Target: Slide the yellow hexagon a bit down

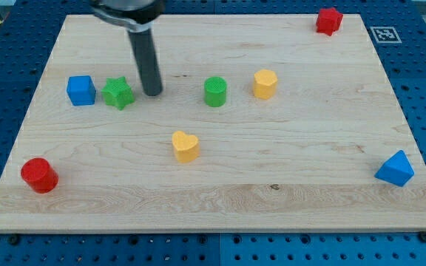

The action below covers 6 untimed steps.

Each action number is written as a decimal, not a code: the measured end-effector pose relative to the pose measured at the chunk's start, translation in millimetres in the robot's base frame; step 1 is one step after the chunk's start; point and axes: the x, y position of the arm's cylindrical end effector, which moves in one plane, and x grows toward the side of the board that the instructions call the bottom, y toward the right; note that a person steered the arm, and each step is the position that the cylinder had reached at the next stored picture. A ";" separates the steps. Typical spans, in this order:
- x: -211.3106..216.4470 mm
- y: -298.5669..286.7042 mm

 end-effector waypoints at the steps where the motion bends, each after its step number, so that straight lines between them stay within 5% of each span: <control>1: -16.7 46.3; 3: -43.0 131.9; 6: 5.3 154.1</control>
